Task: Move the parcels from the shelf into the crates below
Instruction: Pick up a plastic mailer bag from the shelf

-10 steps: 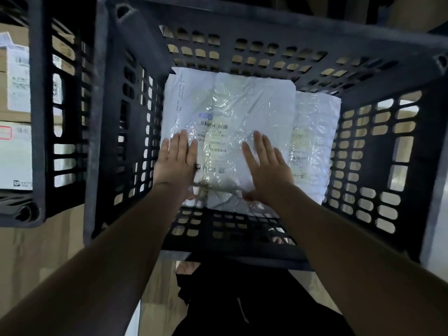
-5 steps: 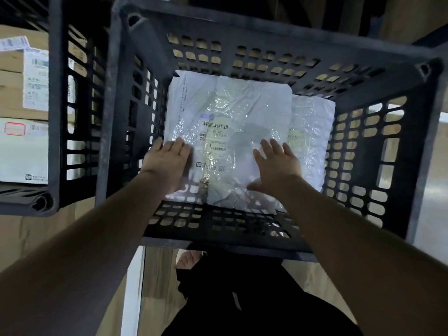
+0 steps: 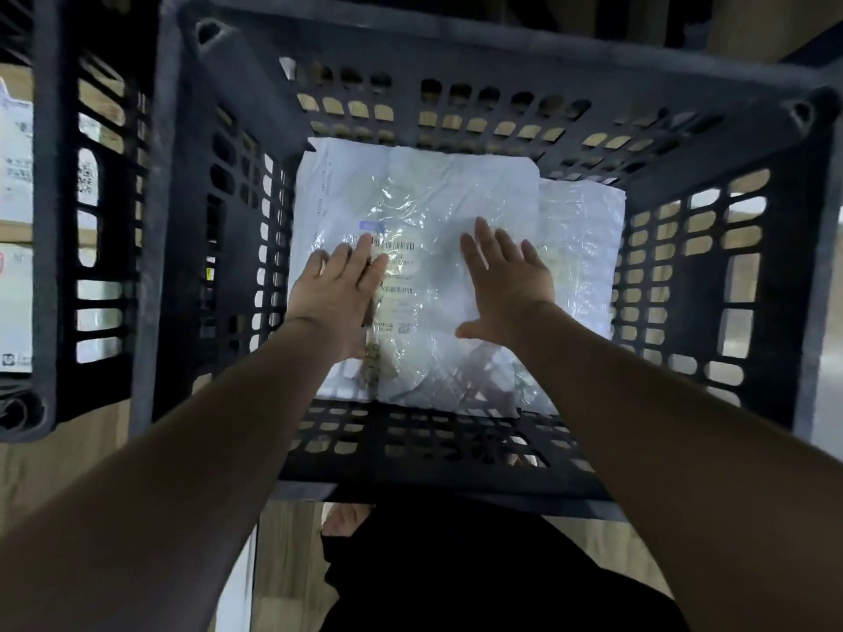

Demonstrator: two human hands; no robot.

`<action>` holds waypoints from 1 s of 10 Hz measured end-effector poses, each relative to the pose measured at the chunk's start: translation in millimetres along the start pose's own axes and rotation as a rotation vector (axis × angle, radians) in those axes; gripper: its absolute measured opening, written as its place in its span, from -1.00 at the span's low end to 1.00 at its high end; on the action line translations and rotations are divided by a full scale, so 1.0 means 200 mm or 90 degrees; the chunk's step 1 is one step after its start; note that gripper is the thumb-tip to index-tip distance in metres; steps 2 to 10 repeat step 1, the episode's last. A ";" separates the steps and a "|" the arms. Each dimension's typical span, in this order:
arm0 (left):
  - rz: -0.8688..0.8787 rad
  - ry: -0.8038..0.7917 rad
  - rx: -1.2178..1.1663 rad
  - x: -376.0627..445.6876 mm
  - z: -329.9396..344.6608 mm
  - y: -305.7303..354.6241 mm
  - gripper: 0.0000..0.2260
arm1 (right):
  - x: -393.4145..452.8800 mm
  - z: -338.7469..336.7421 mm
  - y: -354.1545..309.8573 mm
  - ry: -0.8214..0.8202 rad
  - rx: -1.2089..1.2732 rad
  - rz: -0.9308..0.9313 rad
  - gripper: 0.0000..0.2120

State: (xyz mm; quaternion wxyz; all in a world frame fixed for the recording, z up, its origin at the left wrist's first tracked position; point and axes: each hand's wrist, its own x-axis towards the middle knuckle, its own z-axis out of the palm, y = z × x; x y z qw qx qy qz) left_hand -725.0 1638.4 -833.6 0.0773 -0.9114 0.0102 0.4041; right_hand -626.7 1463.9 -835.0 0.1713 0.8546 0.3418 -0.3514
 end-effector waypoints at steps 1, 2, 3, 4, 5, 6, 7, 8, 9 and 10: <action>0.021 -0.001 -0.042 -0.10 -0.13 0.00 -0.14 | -0.09 -0.15 0.01 0.014 -0.014 0.018 0.08; 0.021 -0.001 -0.042 -0.10 -0.13 0.00 -0.14 | -0.09 -0.15 0.01 0.014 -0.014 0.018 0.08; 0.021 -0.001 -0.042 -0.10 -0.13 0.00 -0.14 | -0.09 -0.15 0.01 0.014 -0.014 0.018 0.08; 0.021 -0.001 -0.042 -0.10 -0.13 0.00 -0.14 | -0.09 -0.15 0.01 0.014 -0.014 0.018 0.08; 0.021 -0.001 -0.042 -0.10 -0.13 0.00 -0.14 | -0.09 -0.15 0.01 0.014 -0.014 0.018 0.08; 0.021 -0.001 -0.042 -0.10 -0.13 0.00 -0.14 | -0.09 -0.15 0.01 0.014 -0.014 0.018 0.08; 0.021 -0.001 -0.042 -0.10 -0.13 0.00 -0.14 | -0.09 -0.15 0.01 0.014 -0.014 0.018 0.08; 0.021 -0.001 -0.042 -0.10 -0.13 0.00 -0.14 | -0.09 -0.15 0.01 0.014 -0.014 0.018 0.08; 0.021 -0.001 -0.042 -0.10 -0.13 0.00 -0.14 | -0.09 -0.15 0.01 0.014 -0.014 0.018 0.08; 0.021 -0.001 -0.042 -0.10 -0.13 0.00 -0.14 | -0.09 -0.15 0.01 0.014 -0.014 0.018 0.08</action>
